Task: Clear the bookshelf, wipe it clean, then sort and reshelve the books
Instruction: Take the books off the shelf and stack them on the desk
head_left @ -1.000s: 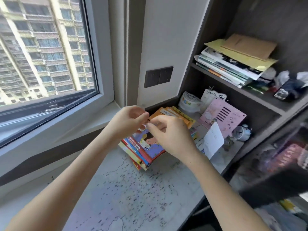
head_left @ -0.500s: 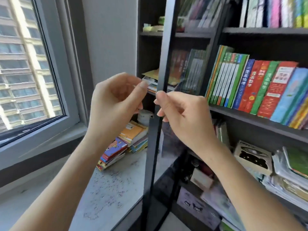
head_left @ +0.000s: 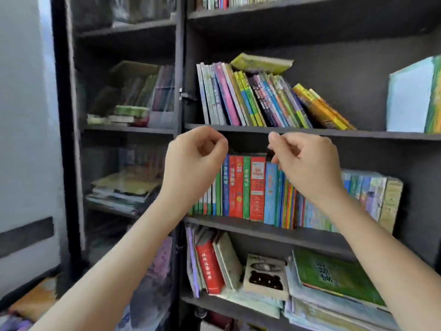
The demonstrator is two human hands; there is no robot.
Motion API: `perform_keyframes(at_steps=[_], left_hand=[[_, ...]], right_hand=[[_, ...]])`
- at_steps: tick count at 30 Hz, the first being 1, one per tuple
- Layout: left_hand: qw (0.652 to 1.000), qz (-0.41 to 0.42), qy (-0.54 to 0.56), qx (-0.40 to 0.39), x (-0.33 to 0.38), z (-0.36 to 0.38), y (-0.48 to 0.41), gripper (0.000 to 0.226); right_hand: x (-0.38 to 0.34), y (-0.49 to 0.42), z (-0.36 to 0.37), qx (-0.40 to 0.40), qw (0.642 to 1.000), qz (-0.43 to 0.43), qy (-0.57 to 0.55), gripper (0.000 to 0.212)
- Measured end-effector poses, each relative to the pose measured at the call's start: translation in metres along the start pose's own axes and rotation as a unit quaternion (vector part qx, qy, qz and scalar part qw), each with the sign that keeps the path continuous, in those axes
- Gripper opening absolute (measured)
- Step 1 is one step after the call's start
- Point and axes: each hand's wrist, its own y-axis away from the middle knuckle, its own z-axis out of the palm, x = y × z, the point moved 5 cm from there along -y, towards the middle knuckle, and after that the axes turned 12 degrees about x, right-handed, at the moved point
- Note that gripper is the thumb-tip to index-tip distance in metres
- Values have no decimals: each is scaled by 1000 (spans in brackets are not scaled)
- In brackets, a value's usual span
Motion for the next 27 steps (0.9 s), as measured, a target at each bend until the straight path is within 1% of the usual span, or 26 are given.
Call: perform_keyframes(at_steps=[4,6,8,10,13,16,18,19,21,23,25,27], left_hand=[[1000,-9,4,3,-22,64,-31,12],[1000,-4,12,3,-35,94,-46,10],[1000,-4,17,2,-50,119,-59,9],[1000,2,15,-3,-66,145,-79,7],[1000,-14,11,-8,-88,179,-114,7],[999,-39,19,-19,-102,213,-148,26],[993,-102,63,-13,-112,231,-176,41],[984,-151,98,-7,-116,237,-190,47],[953,-252,171,3,-127,247,-221,56],[913,-333,235,10,-133,253,-251,61],[867,-396,302,12,-134,255,-273,69],[833,-440,336,19,-136,256,-289,70]], right_hand=[[56,-39,0,27,993,-41,112,56],[84,-61,3,48,981,-48,183,44],[115,-84,9,52,966,-42,252,33],[152,-113,16,52,949,-30,309,38],[203,-153,29,9,928,14,372,54],[249,-178,46,-62,901,43,427,60],[277,-191,55,-96,890,57,441,58],[289,-197,58,-118,886,68,443,57],[313,-208,66,-167,883,104,427,51],[332,-215,76,-215,880,123,404,38],[341,-219,86,-235,877,101,408,26],[344,-222,89,-217,880,60,419,22]])
